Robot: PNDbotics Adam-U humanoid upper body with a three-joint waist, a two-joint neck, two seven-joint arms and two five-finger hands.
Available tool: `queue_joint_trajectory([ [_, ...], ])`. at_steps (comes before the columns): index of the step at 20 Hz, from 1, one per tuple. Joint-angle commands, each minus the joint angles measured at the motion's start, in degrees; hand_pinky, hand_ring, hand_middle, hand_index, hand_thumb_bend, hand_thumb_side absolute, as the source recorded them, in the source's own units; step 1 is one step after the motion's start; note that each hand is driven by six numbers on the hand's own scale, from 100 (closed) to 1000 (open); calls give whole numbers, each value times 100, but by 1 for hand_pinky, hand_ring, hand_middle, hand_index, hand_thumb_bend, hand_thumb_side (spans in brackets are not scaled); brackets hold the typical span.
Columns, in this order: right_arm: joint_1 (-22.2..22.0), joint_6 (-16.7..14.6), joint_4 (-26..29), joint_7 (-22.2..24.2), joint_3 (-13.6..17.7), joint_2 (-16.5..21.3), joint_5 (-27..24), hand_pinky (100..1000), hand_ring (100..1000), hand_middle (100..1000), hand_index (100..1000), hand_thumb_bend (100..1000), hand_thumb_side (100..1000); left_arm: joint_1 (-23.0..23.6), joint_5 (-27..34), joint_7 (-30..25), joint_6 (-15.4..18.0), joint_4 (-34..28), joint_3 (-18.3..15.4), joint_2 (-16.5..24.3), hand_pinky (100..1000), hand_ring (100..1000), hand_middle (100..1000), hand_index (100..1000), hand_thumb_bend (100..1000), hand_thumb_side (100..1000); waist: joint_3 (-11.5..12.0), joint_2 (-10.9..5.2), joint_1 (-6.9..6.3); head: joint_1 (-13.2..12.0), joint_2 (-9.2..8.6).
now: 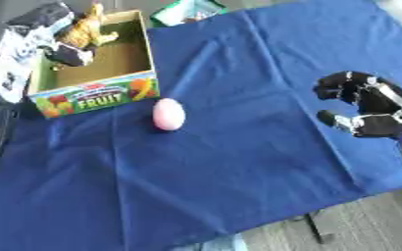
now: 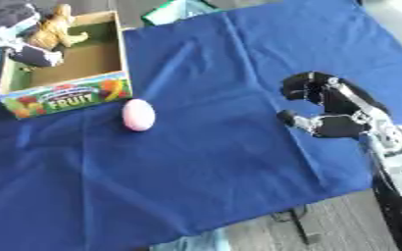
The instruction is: Pick up objects on the table and place them in the box.
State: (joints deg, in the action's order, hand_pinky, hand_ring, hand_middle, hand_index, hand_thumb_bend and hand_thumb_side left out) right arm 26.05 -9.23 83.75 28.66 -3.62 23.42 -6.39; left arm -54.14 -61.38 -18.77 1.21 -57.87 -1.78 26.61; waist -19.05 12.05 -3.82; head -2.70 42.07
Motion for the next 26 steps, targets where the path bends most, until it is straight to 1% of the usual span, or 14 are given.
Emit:
queue_joint_trajectory([
  [1,101,-10,39,54,-3,101,19,803,815,616,760,436,183,-132,-341,353,-311,-92,-148,47,656,473,457,704,119,156,-62,-69,11,-65,-80],
  [4,114,-18,30,61,1,112,22,803,815,616,759,434,182,-92,-645,656,-475,162,-26,-62,662,496,474,717,130,160,-114,-37,9,-75,-82],
  [5,122,-21,29,61,2,110,22,803,815,616,759,436,185,-82,-747,759,-492,281,-13,-96,664,504,481,721,172,132,-119,-31,11,-77,-84],
  [6,129,-25,30,63,1,109,21,803,815,616,759,435,182,-69,-850,862,-498,409,-12,-129,668,514,492,729,141,163,-121,-27,14,-76,-87],
  [8,136,-29,27,63,3,112,20,803,815,616,759,434,182,-45,-1043,1061,-473,653,-21,-185,678,539,526,746,170,163,-117,-23,17,-71,-88],
  [10,135,-31,24,64,3,112,20,803,815,616,759,434,182,-27,-1145,1202,-434,868,-33,-222,695,590,590,776,218,164,-107,-21,21,-67,-84],
  [11,134,-32,22,67,2,111,21,803,815,616,759,433,182,-24,-1169,1238,-420,947,-37,-235,708,623,633,793,278,160,-102,-21,24,-66,-81],
  [13,133,-35,19,69,3,110,21,803,815,616,759,433,182,-19,-1195,1241,-407,1046,-43,-253,733,682,704,817,352,282,-95,-24,33,-62,-74],
  [14,132,-36,16,67,6,109,21,803,815,616,758,433,181,-17,-1204,1240,-403,1066,-45,-257,744,702,737,829,439,396,-92,-26,37,-62,-71],
  [15,131,-37,15,64,8,108,19,803,815,616,758,433,182,-16,-1210,1251,-400,1070,-48,-258,754,723,762,840,497,469,-87,-28,40,-61,-69],
  [16,129,-38,15,64,8,107,18,803,815,616,759,433,182,-15,-1209,1295,-405,1053,-56,-258,772,751,793,861,591,571,-76,-30,45,-58,-67],
  [19,122,-40,12,65,13,103,15,803,815,616,758,433,182,-6,-1128,1525,-429,913,-96,-248,819,793,840,888,741,736,-28,-45,62,-43,-57],
  [22,115,-41,9,59,20,102,13,803,815,617,759,433,182,23,-894,1796,-429,658,-167,-228,841,791,837,878,775,846,52,-74,76,-15,-39],
  [26,113,-41,3,47,34,101,17,803,815,617,761,431,183,122,-513,2114,-320,300,-261,-222,848,771,817,849,715,903,212,-133,92,50,-5],
])
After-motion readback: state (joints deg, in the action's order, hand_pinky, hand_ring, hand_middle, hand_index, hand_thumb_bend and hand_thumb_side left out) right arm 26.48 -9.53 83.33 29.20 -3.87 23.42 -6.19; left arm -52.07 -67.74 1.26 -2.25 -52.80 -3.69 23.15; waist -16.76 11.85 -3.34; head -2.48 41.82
